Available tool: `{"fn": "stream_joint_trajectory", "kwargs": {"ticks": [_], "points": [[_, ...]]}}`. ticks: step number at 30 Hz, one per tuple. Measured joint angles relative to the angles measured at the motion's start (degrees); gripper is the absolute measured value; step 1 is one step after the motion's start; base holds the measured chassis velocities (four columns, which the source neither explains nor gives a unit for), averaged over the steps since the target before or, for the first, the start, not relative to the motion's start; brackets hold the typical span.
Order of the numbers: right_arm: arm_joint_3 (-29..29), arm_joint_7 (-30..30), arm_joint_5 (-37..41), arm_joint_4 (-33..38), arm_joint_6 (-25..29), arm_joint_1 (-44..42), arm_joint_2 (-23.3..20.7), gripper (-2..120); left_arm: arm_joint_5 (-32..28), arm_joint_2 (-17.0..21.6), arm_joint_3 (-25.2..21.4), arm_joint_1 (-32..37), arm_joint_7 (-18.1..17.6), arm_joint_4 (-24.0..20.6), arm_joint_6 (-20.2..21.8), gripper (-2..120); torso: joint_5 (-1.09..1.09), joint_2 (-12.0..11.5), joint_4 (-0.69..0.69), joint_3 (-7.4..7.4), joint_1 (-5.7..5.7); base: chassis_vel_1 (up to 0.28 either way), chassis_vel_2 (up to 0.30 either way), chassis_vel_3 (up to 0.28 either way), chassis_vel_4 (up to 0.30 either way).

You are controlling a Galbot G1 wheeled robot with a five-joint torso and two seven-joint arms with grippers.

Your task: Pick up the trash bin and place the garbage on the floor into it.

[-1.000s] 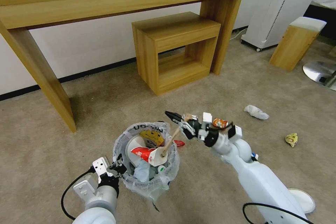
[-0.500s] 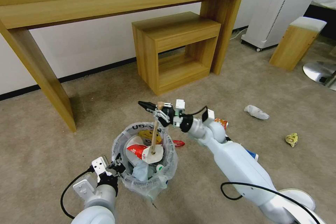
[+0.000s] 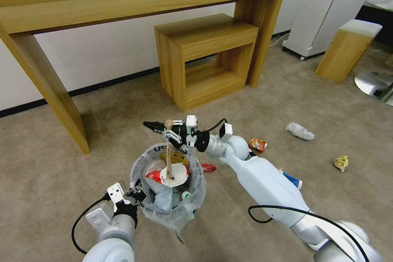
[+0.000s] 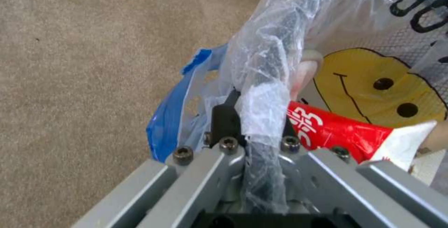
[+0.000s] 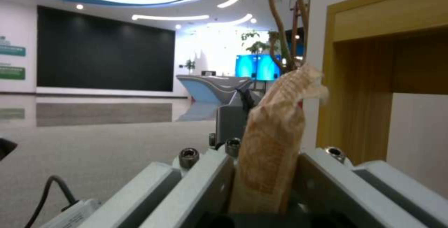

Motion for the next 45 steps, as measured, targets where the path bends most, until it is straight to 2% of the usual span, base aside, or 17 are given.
{"fn": "stream_joint_trajectory", "kwargs": {"ticks": [2, 5, 8, 9, 13, 16, 17, 20, 21, 24, 25, 28, 30, 37, 42, 44, 45], "points": [[-0.18, -0.03, -0.3, 0.49, 0.01, 0.0, -0.29, 0, -0.03, 0.1, -0.01, 0.01, 0.02, 0.0, -0.01, 1, 0.0, 0.0, 0.0, 0.0, 0.0, 0.0, 0.0, 0.0, 0.0], [-0.46, -0.04, -0.62, 1.12, 0.02, -0.05, -0.7, 7, -0.1, 0.31, -0.23, 0.01, 0.02, -0.15, -0.01, 1, 0.0, 0.0, 0.0, 0.0, 0.0, 0.0, 0.0, 0.0, 0.0], [-1.23, -0.02, -0.63, 1.56, 0.07, -0.13, -1.21, 21, -0.22, 0.5, -0.39, 0.06, 0.03, -0.44, -0.01, 1, 0.0, 0.0, 0.0, 0.0, 0.0, 0.0, 0.0, 0.0, 0.0], [-1.23, -0.02, -0.63, 1.56, 0.07, -0.13, -1.21, 21, -0.22, 0.5, -0.39, 0.06, 0.03, -0.44, -0.01, 1, 0.0, 0.0, 0.0, 0.0, 0.0, 0.0, 0.0, 0.0, 0.0], [-2.58, 0.25, -0.46, 1.91, 0.59, -0.52, -1.49, 34, -0.22, 0.56, -0.4, 0.18, 0.03, -0.51, -0.01, 1, 0.0, 0.0, 0.0, 0.0, 0.0, 0.0, 0.0, 0.0, 0.0], [-2.96, 1.18, 0.47, 2.66, 0.73, -0.74, -1.21, 47, -0.23, 0.62, -0.5, 0.26, 0.03, -0.69, -0.01, 1, 0.0, 0.0, 0.0, 0.0, 0.0, 0.0, 0.0, 0.0, 0.0], [-2.96, 1.18, 0.47, 2.66, 0.73, -0.74, -1.21, 47, -0.23, 0.62, -0.5, 0.26, 0.03, -0.69, -0.01, 1, 0.0, 0.0, 0.0, 0.0, 0.0, 0.0, 0.0, 0.0, 0.0], [-2.99, 3.64, 1.49, 3.44, 0.75, -0.68, -1.01, 62, -0.21, 0.63, -0.64, 0.57, 0.04, -1.0, -0.01, 1, 0.0, 0.0, 0.0, 0.0, 0.0, 0.0, 0.0, 0.0, 0.0], [-2.99, 3.64, 1.49, 3.44, 0.75, -0.68, -1.01, 62, -0.21, 0.63, -0.64, 0.57, 0.04, -1.0, -0.01, 1, 0.0, 0.0, 0.0, 0.0, 0.0, 0.0, 0.0, 0.0, 0.0], [-2.42, 8.93, 3.0, 4.32, 0.93, -0.49, -0.68, 78, 0.05, 0.56, -0.6, 0.87, 0.1, -1.34, -0.01, 1, 0.0, 0.0, 0.0, 0.0, 0.0, 0.0, 0.0, 0.0, 0.0], [-2.42, 8.93, 3.0, 4.32, 0.93, -0.49, -0.68, 78, 0.05, 0.56, -0.6, 0.87, 0.1, -1.34, -0.01, 1, 0.0, 0.0, 0.0, 0.0, 0.0, 0.0, 0.0, 0.0, 0.0], [0.14, 11.65, 5.91, 5.96, 0.84, -0.14, -0.69, 92, 0.51, 0.41, -0.45, 1.18, 0.25, -1.44, -0.22, 1, 0.0, 0.0, 0.01, 0.0, 0.0, 0.0, 0.0, 0.0, 0.0], [1.08, 12.2, 6.84, 6.94, 0.63, -0.16, -1.0, 97, 0.72, 0.36, -0.39, 1.27, 0.32, -1.45, -0.31, 1, 0.01, 0.0, 0.01, 0.0, 0.0, 0.0, 0.0, 0.0, 0.0], [8.92, 16.72, 8.69, 12.65, -0.39, -2.37, -4.6, 100, 1.51, 0.09, 0.12, 1.51, 0.47, -2.06, -0.47, 1, 0.01, 0.01, 0.0, 0.0, 0.0, 0.0, 0.0, 0.0, 0.0], [15.54, 20.0, 8.8, 16.67, -0.43, -6.52, -10.06, 100, 1.8, 0.42, -0.57, 1.46, 0.2, -2.66, -0.09, 1, 0.02, 0.01, 0.0, 0.0, 0.0, 0.0, 0.0, 0.0, 0.0], [19.88, 22.88, 5.83, 19.53, -1.44, -10.76, -13.45, 100, 0.48, 1.3, -2.14, 1.12, -0.47, -3.1, 1.04, 1, 0.02, 0.01, -0.01, -0.01, 0.0, 0.0, 0.0, 0.0, 0.0], [19.88, 22.88, 5.83, 19.53, -1.44, -10.76, -13.45, 100, 0.48, 1.3, -2.14, 1.12, -0.47, -3.1, 1.04, 1, 0.02, 0.01, -0.01, -0.01, 0.0, 0.0, 0.0, 0.0, 0.0]]}}
